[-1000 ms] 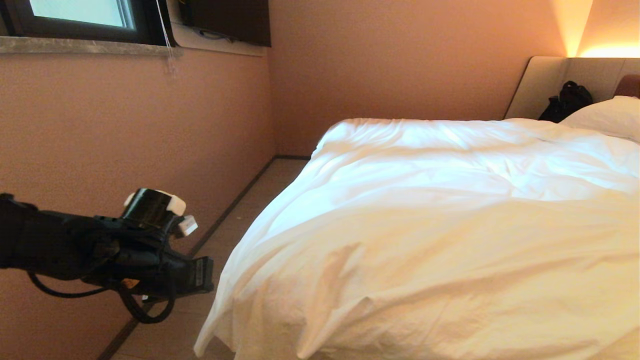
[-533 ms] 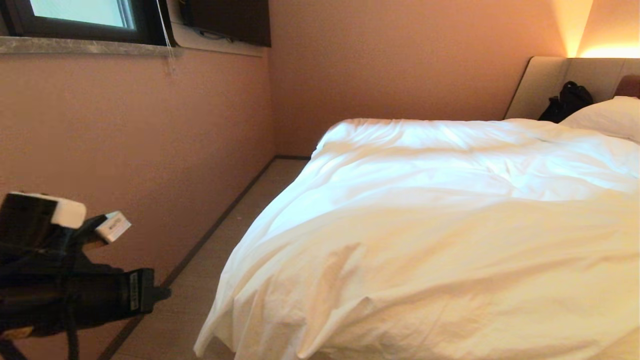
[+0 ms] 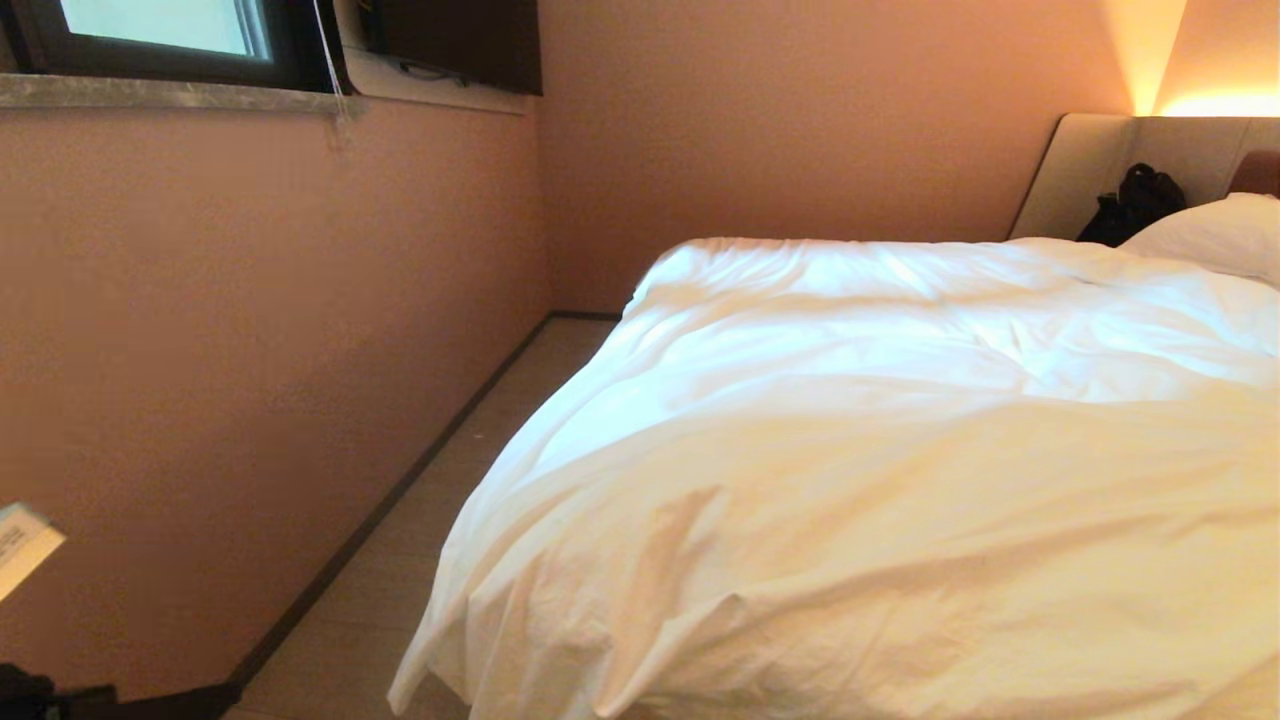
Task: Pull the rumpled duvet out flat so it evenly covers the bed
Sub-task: Flatten the corners of the folded blanket
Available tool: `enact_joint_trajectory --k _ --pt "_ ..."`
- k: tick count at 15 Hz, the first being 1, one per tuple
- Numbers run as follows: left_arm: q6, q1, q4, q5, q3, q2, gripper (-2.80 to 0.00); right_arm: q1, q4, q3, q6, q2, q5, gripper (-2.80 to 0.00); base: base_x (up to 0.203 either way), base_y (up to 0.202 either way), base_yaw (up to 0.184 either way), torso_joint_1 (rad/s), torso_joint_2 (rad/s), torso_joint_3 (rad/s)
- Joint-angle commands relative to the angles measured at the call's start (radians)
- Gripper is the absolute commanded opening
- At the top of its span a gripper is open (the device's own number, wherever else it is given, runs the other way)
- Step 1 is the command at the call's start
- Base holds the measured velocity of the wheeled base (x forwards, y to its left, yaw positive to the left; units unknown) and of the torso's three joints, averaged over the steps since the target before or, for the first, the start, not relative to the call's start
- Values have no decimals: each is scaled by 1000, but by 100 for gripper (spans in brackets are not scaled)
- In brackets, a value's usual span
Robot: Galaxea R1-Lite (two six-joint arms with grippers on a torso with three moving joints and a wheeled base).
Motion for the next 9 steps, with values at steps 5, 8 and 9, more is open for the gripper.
enact_joint_trajectory --k 5,8,9 --pt "-1 0 88 -9 17 -275 -280 0 0 0 0 1 0 -280 0 0 0 0 0 0" --pt "0 0 95 -4 49 -341 -280 0 0 0 0 1 0 -280 0 0 0 0 0 0" --pt "0 0 95 -3 65 -365 -280 0 0 0 0 1 0 -280 0 0 0 0 0 0"
